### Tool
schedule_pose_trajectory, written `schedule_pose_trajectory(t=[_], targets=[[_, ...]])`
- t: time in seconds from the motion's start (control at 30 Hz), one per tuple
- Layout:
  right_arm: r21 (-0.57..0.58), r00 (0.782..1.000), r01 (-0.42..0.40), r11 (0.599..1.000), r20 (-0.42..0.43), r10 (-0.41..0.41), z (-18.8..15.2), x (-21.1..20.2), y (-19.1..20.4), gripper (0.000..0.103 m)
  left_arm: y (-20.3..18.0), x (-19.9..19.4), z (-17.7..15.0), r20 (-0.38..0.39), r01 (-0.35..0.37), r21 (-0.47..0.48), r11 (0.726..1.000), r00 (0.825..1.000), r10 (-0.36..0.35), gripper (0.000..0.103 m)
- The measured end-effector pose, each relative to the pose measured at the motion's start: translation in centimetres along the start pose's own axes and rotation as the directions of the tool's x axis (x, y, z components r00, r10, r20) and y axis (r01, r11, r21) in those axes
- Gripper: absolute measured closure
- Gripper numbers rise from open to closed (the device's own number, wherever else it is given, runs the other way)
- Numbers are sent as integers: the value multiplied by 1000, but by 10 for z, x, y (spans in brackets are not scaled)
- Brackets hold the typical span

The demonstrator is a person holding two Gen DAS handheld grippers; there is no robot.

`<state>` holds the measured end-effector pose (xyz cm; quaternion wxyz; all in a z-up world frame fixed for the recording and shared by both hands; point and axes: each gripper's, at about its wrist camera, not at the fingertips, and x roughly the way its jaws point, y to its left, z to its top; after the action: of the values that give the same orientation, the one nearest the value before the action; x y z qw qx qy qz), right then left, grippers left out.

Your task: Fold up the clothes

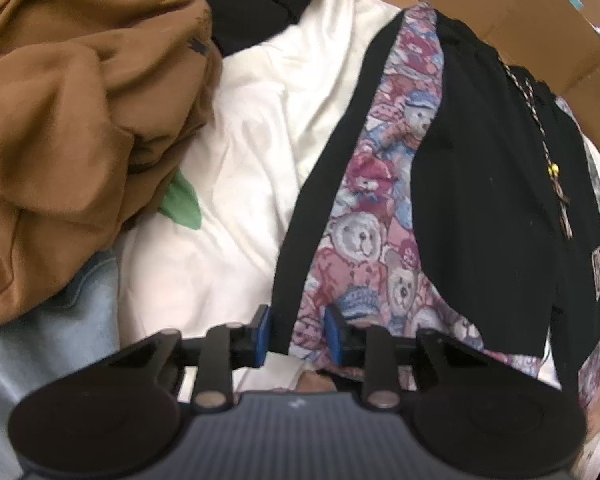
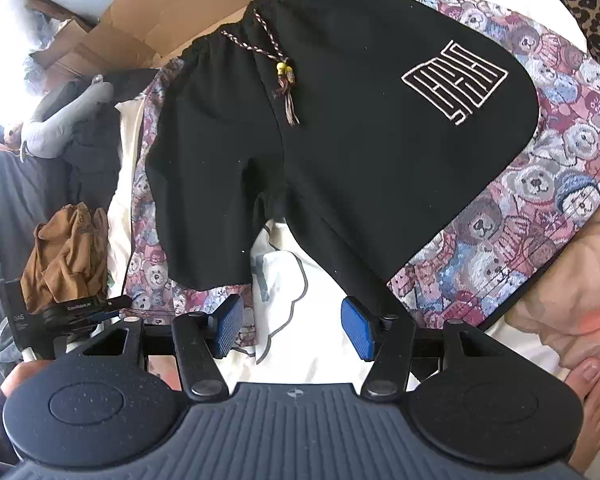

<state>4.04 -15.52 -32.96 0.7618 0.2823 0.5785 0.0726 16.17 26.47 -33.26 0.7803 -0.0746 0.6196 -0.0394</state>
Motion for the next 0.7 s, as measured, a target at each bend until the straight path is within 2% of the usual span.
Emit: schedule_pose_trajectory(t=[0.03, 0.2, 0.47, 0.7], targets=[[2, 1000, 0, 1000, -1, 0, 0, 1, 0, 42, -1, 1, 0, -4, -2, 10, 1000, 1000, 2, 79], [-2, 1000, -6, 1000, -3, 6, -1, 2, 2, 42, -4, 0, 1, -14, -1, 38, 999, 1000, 1, 90], [24, 999, -36, 999, -11, 37, -3, 13, 4, 42, -6, -36, 13, 46, -24, 64, 998, 999, 21, 92], [51, 995, -90, 995, -43, 93, -7, 37, 12, 42, 4, -57, 30, 96, -74, 63, 995, 993, 68, 93]])
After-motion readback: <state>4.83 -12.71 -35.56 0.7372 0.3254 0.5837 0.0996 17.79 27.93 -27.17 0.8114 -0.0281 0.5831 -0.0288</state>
